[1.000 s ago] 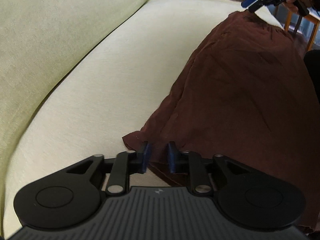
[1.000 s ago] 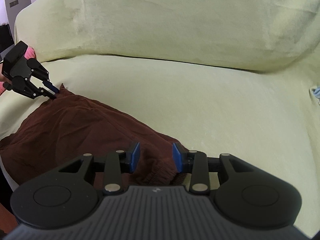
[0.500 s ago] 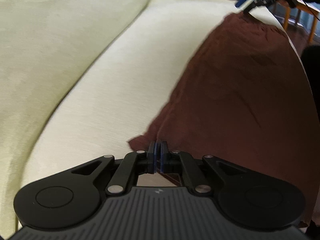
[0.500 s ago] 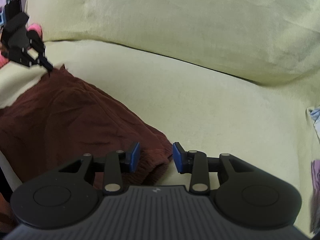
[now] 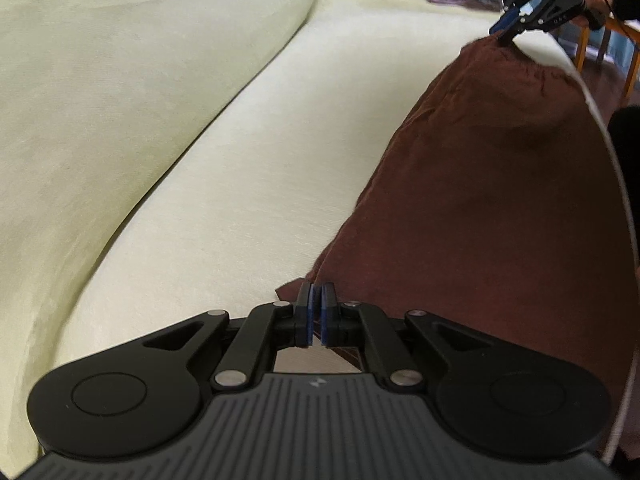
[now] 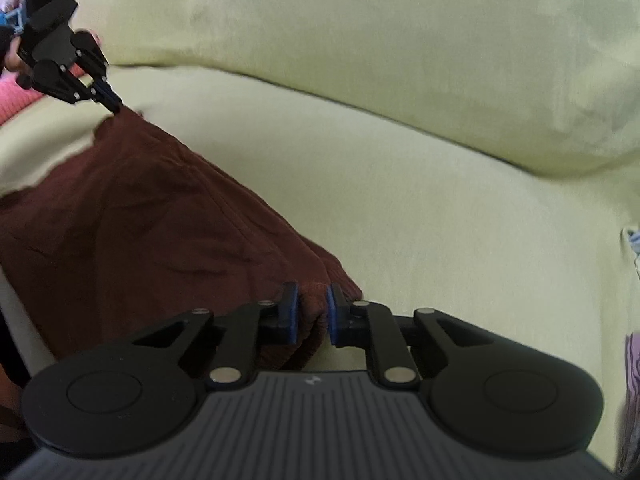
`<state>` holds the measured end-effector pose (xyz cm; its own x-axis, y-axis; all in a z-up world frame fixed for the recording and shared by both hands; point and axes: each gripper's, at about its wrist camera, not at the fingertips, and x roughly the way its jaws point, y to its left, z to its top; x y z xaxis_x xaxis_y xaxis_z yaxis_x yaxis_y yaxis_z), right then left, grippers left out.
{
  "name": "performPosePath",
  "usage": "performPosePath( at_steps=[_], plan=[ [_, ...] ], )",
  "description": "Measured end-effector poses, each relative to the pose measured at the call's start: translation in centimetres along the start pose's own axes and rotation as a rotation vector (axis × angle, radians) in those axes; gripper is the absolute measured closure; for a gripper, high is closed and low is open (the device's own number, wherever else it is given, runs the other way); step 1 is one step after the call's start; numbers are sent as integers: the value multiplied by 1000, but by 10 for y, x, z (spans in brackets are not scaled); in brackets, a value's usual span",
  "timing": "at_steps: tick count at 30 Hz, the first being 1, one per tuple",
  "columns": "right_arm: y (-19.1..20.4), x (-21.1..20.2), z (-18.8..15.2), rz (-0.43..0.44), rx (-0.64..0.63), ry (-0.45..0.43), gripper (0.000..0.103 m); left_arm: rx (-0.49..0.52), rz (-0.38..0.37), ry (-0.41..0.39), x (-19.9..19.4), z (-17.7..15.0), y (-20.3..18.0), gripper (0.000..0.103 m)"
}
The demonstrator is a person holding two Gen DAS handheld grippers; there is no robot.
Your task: Fold clothes
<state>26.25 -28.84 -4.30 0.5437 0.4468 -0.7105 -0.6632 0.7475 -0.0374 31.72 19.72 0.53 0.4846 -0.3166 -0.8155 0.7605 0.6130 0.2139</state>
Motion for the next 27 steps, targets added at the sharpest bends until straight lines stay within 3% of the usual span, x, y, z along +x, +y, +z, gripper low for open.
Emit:
performPosePath(
  at_steps=[5,9,17,20,23,27],
  plan=[
    [-13,7,8,10,24,5,93,-28,16,-2,4,8,2,103],
    [-30,31,1,7,118,53,93,-31,25,24,28,16,9,103],
    [-26,36,-4,-19,130,73,89,-34,34,74,73,11,7,103],
    [-22,32,-3,-57,129,58,81,-54,37,67,72,7,10,103],
    [-12,22,5,-113,138,-2,81,-60,39,63,73,4,11,103],
    [14,26,25,-40,120,-44,87,-64,42,58,75,4,12,103]
  ],
)
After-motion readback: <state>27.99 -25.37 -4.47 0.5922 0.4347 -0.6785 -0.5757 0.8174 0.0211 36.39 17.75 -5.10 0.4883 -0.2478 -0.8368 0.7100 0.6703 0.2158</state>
